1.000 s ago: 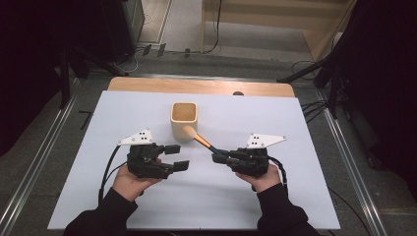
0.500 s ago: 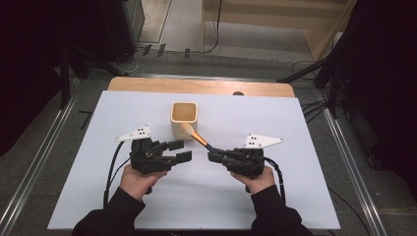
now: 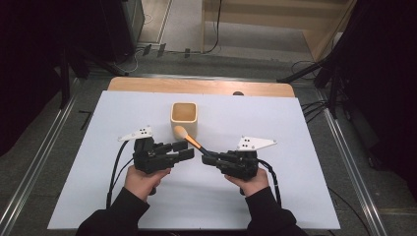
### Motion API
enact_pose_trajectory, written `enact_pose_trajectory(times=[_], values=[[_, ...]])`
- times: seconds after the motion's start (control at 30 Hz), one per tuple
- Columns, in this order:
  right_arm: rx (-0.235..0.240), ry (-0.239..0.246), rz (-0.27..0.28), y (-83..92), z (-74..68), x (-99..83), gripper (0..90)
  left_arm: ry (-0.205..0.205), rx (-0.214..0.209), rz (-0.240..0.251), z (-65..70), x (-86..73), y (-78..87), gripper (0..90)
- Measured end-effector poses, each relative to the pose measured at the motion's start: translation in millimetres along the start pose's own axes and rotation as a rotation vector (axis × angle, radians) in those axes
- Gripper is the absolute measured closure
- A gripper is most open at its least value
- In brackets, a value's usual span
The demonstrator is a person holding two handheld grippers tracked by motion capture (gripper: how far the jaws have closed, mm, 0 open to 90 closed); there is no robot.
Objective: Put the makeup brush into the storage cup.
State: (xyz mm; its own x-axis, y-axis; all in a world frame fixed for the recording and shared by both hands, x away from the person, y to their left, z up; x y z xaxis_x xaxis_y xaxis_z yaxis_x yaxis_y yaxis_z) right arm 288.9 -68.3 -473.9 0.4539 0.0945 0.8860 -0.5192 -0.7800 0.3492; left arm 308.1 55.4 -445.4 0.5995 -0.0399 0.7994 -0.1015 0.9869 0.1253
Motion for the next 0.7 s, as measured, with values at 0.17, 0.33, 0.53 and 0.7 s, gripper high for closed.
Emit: enact_pose_trajectory(times=[0.17, 0.33, 0.53, 0.7], values=[[0.006, -0.009, 0.002, -3.7, -2.8, -0.9, 79.7, 0.014, -0.004, 0.006, -0.5, -0.1, -2.2, 50.5], [0.008, -0.015, 0.003, -6.3, -4.6, -1.9, 79.7, 0.025, -0.014, 0.028, -0.4, 2.0, -3.5, 54.5], [0.015, -0.012, 0.000, -9.8, -7.7, -3.6, 79.7, 0.044, -0.017, 0.040, -2.0, 2.1, -3.0, 57.5], [0.014, -0.010, 0.002, -12.2, -9.5, -4.3, 79.7, 0.060, -0.026, 0.051, -3.1, 1.2, -3.2, 59.6]])
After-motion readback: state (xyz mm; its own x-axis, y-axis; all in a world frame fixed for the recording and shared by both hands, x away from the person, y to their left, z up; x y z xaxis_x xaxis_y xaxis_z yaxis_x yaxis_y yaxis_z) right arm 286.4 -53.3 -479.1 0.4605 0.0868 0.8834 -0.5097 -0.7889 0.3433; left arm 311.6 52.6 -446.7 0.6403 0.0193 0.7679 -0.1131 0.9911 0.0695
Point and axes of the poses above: each handheld gripper's, and its own axes: y roughly backward along the jaws, x roughly out of its top, z roughly to its right, the point moved 9 cm from there along -y, roughly forward along the jaws, and after that the axes turned 12 degrees about -x, right-handed, at the moved point
